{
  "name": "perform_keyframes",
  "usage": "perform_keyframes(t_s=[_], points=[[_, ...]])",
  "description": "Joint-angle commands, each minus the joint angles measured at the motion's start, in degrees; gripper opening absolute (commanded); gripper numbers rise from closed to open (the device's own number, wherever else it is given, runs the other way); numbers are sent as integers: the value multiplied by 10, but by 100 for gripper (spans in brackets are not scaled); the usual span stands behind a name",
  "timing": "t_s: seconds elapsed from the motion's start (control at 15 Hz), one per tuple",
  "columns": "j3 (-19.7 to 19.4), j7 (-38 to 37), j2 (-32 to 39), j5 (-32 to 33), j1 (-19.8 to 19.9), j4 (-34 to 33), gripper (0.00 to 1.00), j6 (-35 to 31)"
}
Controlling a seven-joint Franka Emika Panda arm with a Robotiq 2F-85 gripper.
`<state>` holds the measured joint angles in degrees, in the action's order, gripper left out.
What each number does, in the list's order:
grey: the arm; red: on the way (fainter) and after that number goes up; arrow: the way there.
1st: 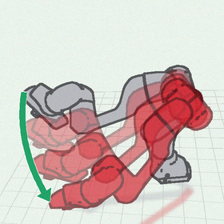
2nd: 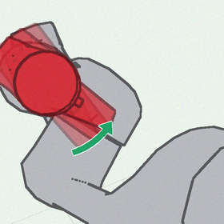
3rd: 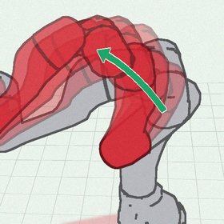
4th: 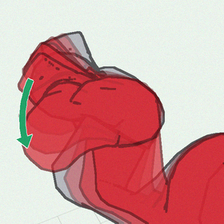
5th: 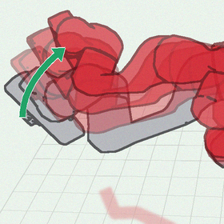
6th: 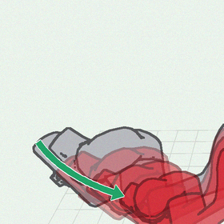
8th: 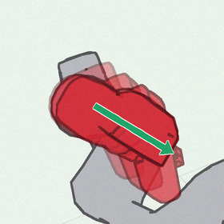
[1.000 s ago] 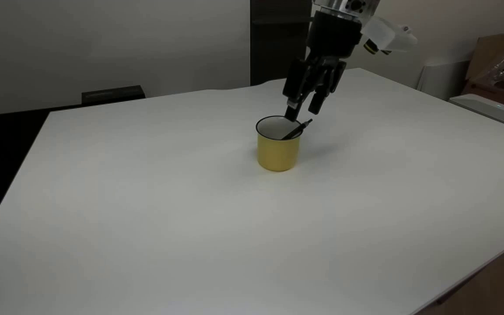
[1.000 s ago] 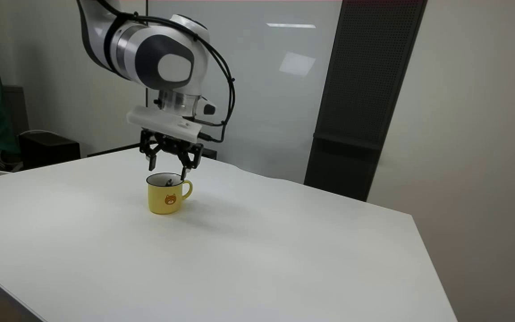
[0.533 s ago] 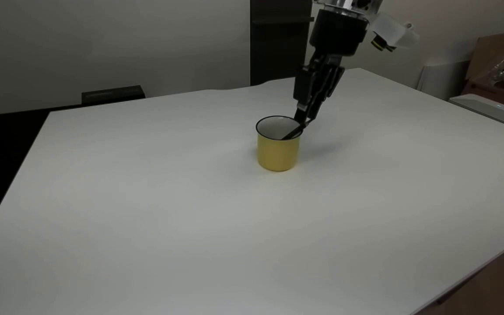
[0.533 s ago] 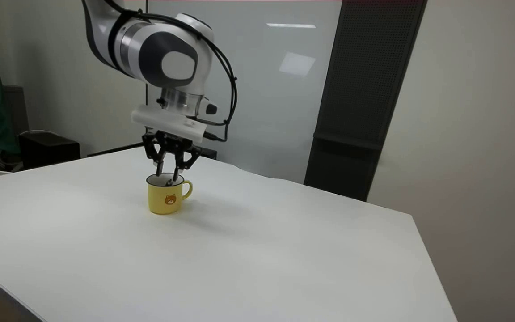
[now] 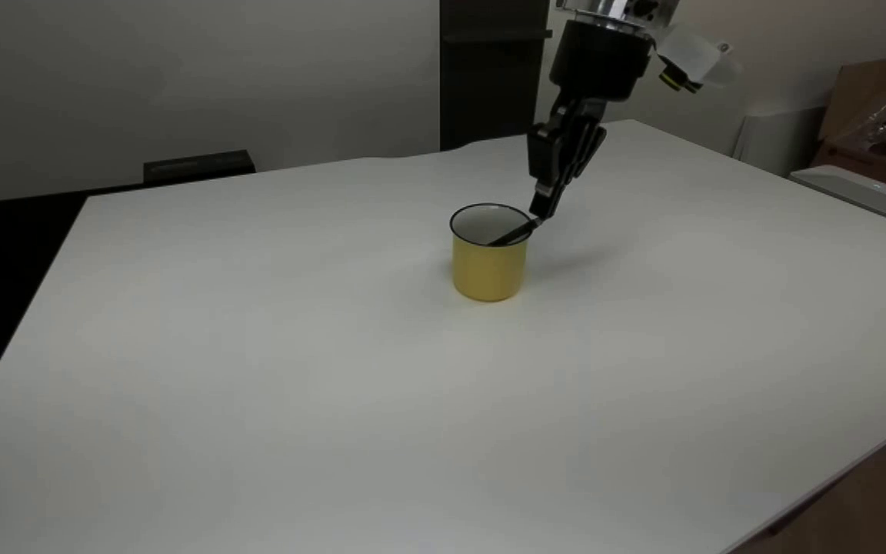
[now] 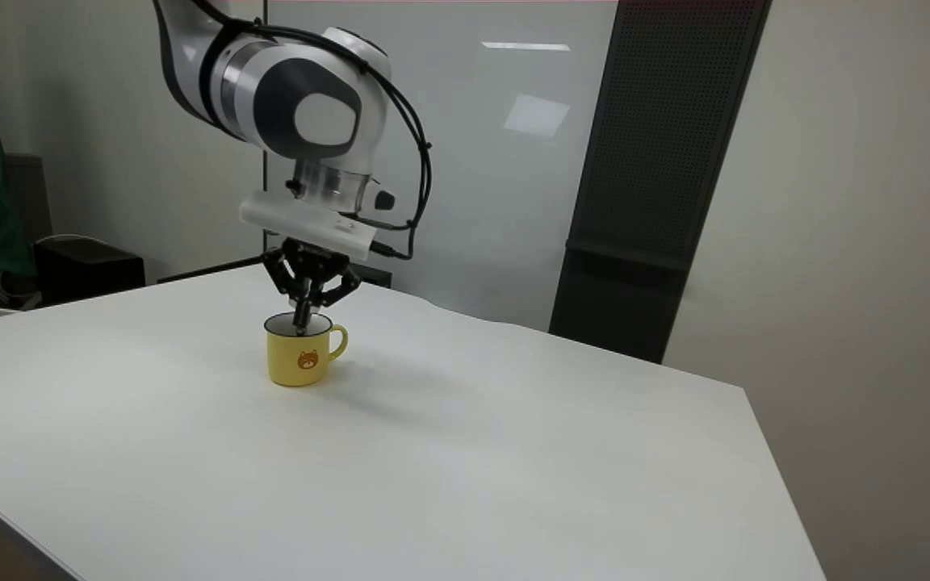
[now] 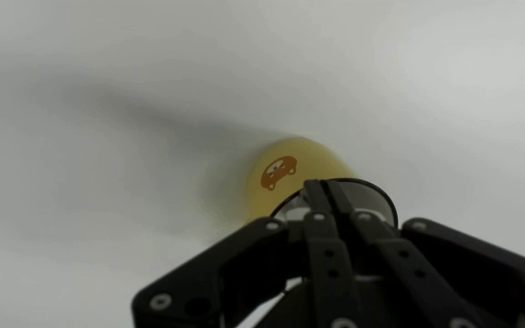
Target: Remove the pen from the cup and put it on the table
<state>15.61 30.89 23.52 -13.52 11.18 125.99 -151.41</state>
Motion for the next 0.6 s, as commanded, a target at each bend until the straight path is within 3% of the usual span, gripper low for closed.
perform_keyframes(t_s=[0.0,0.53], points=[[-2,14,-10,-14,3,0,1,14],[-8,0,-69,-15,-14,13,1,24]])
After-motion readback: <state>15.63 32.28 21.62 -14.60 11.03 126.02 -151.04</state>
